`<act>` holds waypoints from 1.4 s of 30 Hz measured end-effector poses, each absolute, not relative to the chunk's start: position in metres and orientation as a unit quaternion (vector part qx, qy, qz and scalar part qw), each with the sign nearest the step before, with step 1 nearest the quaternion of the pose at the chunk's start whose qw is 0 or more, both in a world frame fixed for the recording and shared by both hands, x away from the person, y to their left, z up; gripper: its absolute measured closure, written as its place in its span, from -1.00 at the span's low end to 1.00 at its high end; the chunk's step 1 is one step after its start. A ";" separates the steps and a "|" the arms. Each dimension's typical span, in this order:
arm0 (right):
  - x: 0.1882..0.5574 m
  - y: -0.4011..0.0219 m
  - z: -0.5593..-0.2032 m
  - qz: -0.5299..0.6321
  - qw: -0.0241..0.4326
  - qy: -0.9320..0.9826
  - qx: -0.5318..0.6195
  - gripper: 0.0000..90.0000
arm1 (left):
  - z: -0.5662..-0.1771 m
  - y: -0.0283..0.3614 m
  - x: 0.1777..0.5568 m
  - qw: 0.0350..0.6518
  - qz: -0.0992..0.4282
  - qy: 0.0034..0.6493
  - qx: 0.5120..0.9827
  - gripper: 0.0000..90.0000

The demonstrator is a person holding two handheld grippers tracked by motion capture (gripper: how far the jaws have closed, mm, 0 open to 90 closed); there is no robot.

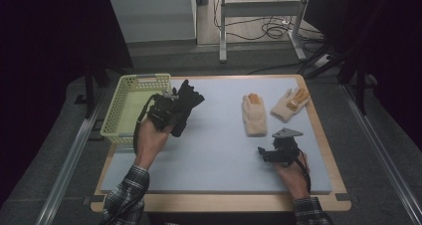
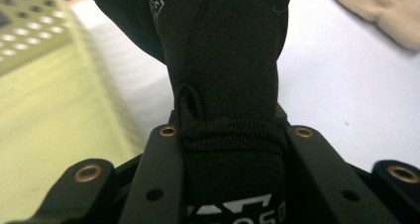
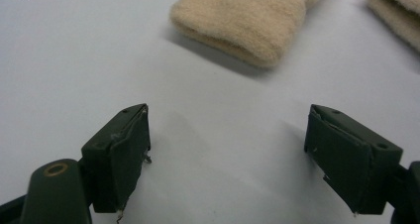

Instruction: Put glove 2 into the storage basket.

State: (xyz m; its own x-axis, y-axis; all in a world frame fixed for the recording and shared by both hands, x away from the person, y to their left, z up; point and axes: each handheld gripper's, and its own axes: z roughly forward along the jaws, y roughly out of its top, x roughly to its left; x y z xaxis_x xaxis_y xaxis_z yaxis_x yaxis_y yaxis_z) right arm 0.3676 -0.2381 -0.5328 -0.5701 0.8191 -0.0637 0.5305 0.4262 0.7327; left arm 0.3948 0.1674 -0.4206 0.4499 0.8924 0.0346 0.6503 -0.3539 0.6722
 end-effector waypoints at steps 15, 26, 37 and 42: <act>0.367 -0.238 -0.533 0.341 0.215 0.817 0.411 -0.61 | -0.402 0.244 0.412 0.273 0.243 0.537 0.760 0.61; 0.367 -0.238 -0.533 0.342 0.214 0.817 0.412 -0.61 | -0.427 0.309 0.429 0.239 0.250 0.575 0.741 0.60; 0.368 -0.238 -0.533 0.343 0.213 0.817 0.412 -0.61 | -0.467 0.329 0.459 0.213 0.222 0.589 0.747 0.59; 0.368 -0.238 -0.533 0.343 0.213 0.817 0.412 -0.62 | -0.478 0.329 0.474 0.195 0.211 0.588 0.756 0.58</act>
State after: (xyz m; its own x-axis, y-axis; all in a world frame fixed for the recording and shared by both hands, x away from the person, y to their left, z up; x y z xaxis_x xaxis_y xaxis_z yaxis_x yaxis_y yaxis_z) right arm 0.3677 -0.2382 -0.5331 -0.5708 0.8185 -0.0655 0.5271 0.4264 0.7351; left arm 0.4737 0.3285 -0.4784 0.2201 0.9713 0.0901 0.8060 -0.2331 0.5441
